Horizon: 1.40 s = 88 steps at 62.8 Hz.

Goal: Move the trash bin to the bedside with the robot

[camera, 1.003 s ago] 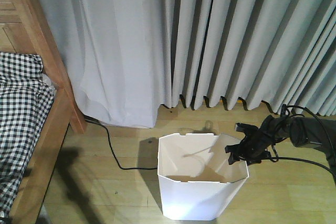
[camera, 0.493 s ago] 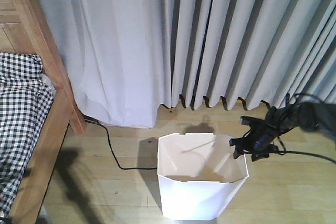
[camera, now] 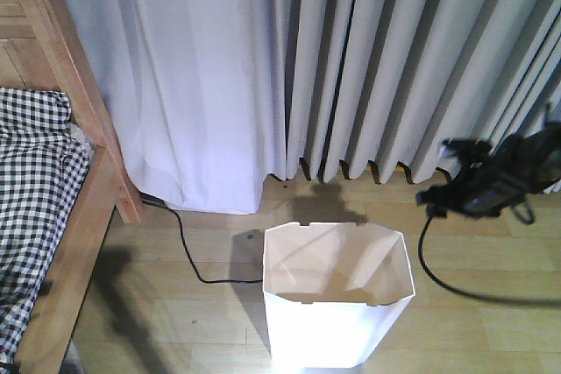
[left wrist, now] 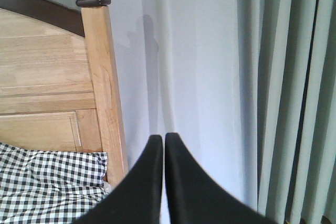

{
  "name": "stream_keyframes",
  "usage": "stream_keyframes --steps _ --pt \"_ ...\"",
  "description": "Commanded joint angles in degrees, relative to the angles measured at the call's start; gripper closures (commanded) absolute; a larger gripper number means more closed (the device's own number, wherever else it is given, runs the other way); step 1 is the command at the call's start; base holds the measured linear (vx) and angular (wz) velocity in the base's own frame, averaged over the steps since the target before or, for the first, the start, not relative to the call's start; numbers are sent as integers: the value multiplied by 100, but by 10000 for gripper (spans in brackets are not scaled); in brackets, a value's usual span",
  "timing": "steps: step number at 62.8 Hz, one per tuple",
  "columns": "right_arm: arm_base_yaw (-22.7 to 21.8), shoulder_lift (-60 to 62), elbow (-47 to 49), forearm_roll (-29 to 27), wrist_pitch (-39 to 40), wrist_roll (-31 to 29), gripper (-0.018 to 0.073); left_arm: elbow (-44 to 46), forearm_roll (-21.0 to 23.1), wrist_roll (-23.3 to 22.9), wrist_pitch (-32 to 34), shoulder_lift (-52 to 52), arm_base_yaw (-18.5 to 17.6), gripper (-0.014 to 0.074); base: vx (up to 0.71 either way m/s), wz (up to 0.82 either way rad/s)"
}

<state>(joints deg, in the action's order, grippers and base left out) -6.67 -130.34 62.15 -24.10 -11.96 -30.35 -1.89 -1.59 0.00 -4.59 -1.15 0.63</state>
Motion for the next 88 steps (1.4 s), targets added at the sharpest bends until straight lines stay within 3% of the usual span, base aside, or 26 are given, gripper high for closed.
stream_keyframes --steps 1,16,47,60,73,88 --pt "-1 1164 -404 19 308 -150 64 -67 54 -79 425 -36 -37 603 0 0" --pt "-13 3519 -1333 79 287 -439 64 -67 54 -79 425 -36 -37 603 0 0" --pt "-21 8563 -2865 -4 189 -439 64 -67 54 -79 425 -36 -37 603 0 0" --pt "-21 9998 -3669 -63 179 -427 64 -67 54 -79 425 -36 -37 603 0 0" --pt "47 11386 -4242 -493 241 -420 65 -67 54 -79 425 -36 -37 603 0 0" --pt "207 11990 -4520 -480 424 -439 73 -67 54 -79 425 -36 -37 603 0 0"
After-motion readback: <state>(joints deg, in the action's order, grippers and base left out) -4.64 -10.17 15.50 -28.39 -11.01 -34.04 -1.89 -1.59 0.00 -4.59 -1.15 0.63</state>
